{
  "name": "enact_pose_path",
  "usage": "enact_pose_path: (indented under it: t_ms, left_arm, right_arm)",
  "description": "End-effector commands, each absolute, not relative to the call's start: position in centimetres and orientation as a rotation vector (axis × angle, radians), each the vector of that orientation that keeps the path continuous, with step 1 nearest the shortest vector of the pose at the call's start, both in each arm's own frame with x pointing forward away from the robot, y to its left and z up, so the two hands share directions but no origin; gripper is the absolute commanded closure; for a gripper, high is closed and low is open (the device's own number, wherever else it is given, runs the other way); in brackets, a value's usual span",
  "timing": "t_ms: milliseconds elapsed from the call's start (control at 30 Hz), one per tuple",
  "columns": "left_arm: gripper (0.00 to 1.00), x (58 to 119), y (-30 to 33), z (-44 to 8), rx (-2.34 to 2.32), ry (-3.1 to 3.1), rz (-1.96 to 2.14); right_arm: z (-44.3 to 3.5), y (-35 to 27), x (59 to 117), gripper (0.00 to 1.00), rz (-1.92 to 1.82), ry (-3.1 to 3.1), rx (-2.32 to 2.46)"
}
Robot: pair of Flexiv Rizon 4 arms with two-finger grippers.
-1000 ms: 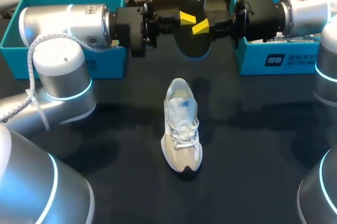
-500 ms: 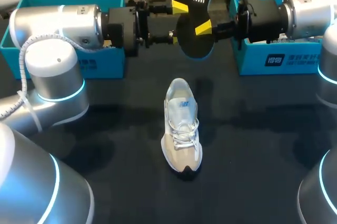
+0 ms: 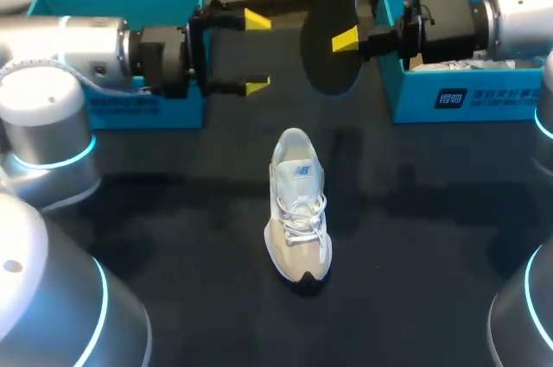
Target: Take the shoe out of the shoebox, open the shoe tongue, remove and reinsert the insole, then place the shoe into the shoebox
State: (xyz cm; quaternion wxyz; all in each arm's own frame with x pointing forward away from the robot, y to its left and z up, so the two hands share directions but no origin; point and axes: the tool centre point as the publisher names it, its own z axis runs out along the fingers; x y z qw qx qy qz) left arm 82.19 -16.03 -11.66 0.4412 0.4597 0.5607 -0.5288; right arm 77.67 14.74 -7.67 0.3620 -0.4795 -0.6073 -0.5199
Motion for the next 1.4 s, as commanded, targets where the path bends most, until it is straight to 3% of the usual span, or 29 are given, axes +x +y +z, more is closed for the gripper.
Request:
enact_pose_path:
  t_ms: [33, 833, 1400]
  left_arm:
    - [0.0, 82.7, -13.7, -12.4, 1.24, 1.416, -1.344]
    - [0.0, 83.4, -10.0, -18.7, 1.362, 1.749, -1.386]
    - [0.0, 83.4, -9.9, -18.9, 1.363, 1.756, -1.385]
  right_arm:
    - [-7.4, 15.2, 77.8, 1.0, -1.376, -1.616, -1.211]
    - [-5.1, 18.1, 79.5, 1.0, -1.582, -1.909, -1.007]
    - [-5.1, 18.2, 79.5, 1.0, -1.587, -1.903, -1.01]
